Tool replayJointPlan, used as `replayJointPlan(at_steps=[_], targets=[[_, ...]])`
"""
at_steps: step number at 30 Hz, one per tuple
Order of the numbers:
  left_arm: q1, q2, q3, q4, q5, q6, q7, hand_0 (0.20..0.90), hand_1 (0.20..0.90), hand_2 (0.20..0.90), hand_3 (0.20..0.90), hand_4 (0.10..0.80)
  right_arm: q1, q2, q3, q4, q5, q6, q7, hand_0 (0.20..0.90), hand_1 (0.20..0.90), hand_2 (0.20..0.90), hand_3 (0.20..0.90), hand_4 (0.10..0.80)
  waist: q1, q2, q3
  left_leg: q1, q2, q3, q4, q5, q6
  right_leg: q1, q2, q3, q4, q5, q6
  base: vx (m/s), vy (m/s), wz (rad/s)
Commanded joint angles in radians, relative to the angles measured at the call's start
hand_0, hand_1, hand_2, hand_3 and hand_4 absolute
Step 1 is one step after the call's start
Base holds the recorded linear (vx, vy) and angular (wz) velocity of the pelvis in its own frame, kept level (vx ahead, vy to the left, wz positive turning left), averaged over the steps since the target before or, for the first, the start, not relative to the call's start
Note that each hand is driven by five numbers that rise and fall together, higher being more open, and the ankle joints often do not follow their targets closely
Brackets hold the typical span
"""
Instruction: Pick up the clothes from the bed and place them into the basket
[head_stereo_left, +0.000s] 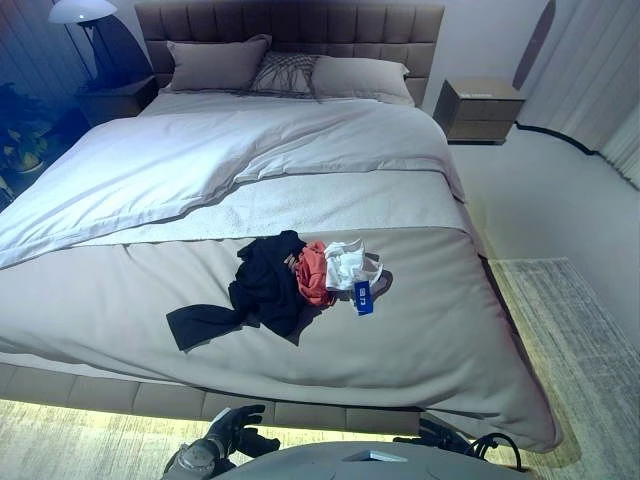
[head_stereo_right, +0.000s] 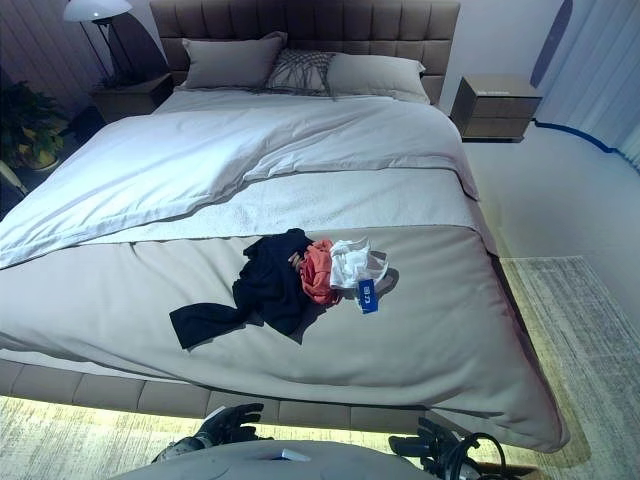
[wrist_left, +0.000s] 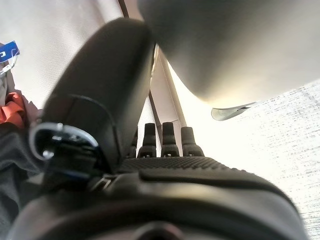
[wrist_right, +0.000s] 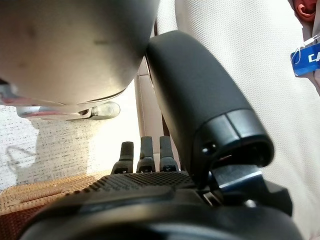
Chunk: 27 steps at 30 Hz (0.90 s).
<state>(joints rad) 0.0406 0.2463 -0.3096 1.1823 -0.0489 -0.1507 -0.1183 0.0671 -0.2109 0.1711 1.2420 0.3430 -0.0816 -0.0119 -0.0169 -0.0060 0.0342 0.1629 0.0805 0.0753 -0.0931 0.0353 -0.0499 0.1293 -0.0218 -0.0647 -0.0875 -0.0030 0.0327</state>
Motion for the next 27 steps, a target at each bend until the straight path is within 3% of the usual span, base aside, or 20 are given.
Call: replayJointPlan(at_steps=[1,6,10,12,20,27], targets=[[-0.041,-0.006,-0.024,0.012,-0.029,-0.019,-0.047,0.900,0.900,0.900,0.900,0.800,-0.056,-0.001,0.005,0.035,0.012,-0.017,0.006,0.900,0.900,0.900,0.900,0.800,-0.007,0.008,0.007,-0.029,-0.016,0.069,0.006,-0.056,0.015,-0.012,-0.057,-0.060,0.046,0.007,0.066,0.000,0.000,0.00],[-0.041,0.000,-0.010,0.003,-0.070,-0.057,-0.027,0.900,0.900,0.900,0.900,0.800,-0.051,0.003,0.005,0.033,0.020,-0.032,-0.004,0.900,0.900,0.900,0.900,0.800,-0.007,0.010,0.009,-0.032,-0.019,0.065,0.006,-0.055,0.016,-0.014,-0.058,-0.061,0.045,0.009,0.067,0.000,0.000,0.00],[-0.039,-0.005,-0.004,0.009,-0.052,-0.028,-0.005,0.900,0.900,0.900,0.900,0.800,-0.051,0.008,-0.003,0.033,0.034,-0.036,-0.053,0.900,0.900,0.900,0.900,0.800,-0.005,0.009,0.007,-0.033,-0.021,0.064,0.006,-0.056,0.017,-0.014,-0.058,-0.064,0.044,0.009,0.067,0.000,0.000,0.00],[-0.040,-0.009,-0.002,0.018,-0.036,-0.050,0.029,0.900,0.900,0.900,0.900,0.800,-0.055,0.008,-0.015,0.039,0.079,-0.001,-0.029,0.900,0.900,0.900,0.900,0.800,-0.004,0.007,0.010,-0.030,-0.022,0.065,0.006,-0.057,0.018,-0.012,-0.059,-0.065,0.046,0.009,0.067,0.000,0.000,0.00],[-0.030,-0.006,-0.001,0.023,-0.010,-0.064,0.063,0.900,0.900,0.900,0.900,0.800,-0.060,0.009,-0.024,0.044,0.072,-0.019,-0.014,0.900,0.900,0.900,0.900,0.800,0.003,0.002,0.018,-0.024,-0.025,0.065,0.006,-0.059,0.023,-0.013,-0.055,-0.063,0.046,0.009,0.064,0.016,-0.021,0.00],[-0.020,-0.004,0.031,0.026,-0.045,-0.089,0.111,0.900,0.900,0.900,0.900,0.800,-0.049,0.015,-0.011,0.048,0.043,-0.023,-0.002,0.900,0.900,0.900,0.900,0.800,0.010,-0.007,0.030,-0.030,-0.001,0.058,0.045,-0.054,0.010,-0.012,-0.031,-0.054,0.059,-0.004,0.042,0.042,-0.101,-0.01]])
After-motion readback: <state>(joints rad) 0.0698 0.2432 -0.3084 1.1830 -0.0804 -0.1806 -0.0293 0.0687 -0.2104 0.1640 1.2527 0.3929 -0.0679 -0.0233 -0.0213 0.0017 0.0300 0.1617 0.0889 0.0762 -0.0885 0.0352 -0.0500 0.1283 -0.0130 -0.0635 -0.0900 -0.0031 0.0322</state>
